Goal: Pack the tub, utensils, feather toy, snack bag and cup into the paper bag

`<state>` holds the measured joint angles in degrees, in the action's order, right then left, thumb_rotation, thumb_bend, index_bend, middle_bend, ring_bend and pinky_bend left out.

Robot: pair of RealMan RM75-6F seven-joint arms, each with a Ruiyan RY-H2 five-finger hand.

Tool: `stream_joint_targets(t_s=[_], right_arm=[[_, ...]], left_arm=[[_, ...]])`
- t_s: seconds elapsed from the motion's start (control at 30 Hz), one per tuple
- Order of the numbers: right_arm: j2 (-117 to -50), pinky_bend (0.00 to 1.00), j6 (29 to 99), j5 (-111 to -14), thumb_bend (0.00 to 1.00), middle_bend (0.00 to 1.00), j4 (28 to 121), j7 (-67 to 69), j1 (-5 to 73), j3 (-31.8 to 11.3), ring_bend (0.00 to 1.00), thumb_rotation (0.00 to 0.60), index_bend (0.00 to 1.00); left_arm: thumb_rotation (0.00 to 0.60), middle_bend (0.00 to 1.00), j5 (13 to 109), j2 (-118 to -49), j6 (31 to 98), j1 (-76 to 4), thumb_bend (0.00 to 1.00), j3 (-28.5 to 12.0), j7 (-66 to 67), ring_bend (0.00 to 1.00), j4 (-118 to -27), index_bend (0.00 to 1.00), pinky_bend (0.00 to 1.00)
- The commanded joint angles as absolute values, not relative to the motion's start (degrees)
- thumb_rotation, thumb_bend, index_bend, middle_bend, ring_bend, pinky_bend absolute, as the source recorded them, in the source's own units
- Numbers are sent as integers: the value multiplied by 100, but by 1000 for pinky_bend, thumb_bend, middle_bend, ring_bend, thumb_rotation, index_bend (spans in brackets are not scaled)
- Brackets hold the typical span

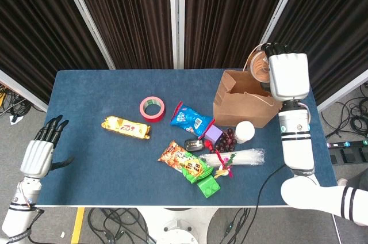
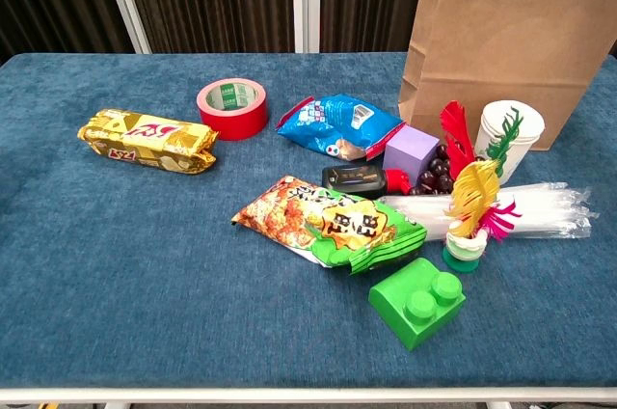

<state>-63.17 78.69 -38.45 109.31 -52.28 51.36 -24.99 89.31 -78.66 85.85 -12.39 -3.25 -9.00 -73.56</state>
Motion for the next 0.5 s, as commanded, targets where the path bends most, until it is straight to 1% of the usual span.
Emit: stream_joint_targets(t_s=[0.03, 0.3, 0.5], right_arm=[[-6688, 586, 7785, -3729, 9, 481, 10534, -5357, 5316, -2293, 482, 600, 468], [-7041, 586, 7651, -3617, 8, 478, 10009, -5398, 5506, -2199, 482, 600, 469], [-7121, 588, 7603, -3445, 9, 478, 9951, -5528, 5535, -2086, 482, 600, 470]], left_arm=[[600, 88, 8910, -7863, 8563, -1235, 85, -323, -909, 35, -7338, 114, 197], [600, 88, 8865, -7851, 8531, -1241, 85, -346, -981, 35, -7281, 114, 198], [600, 88, 8868, -7870, 8504, -1261, 85, -348, -1025, 35, -7244, 114, 197]])
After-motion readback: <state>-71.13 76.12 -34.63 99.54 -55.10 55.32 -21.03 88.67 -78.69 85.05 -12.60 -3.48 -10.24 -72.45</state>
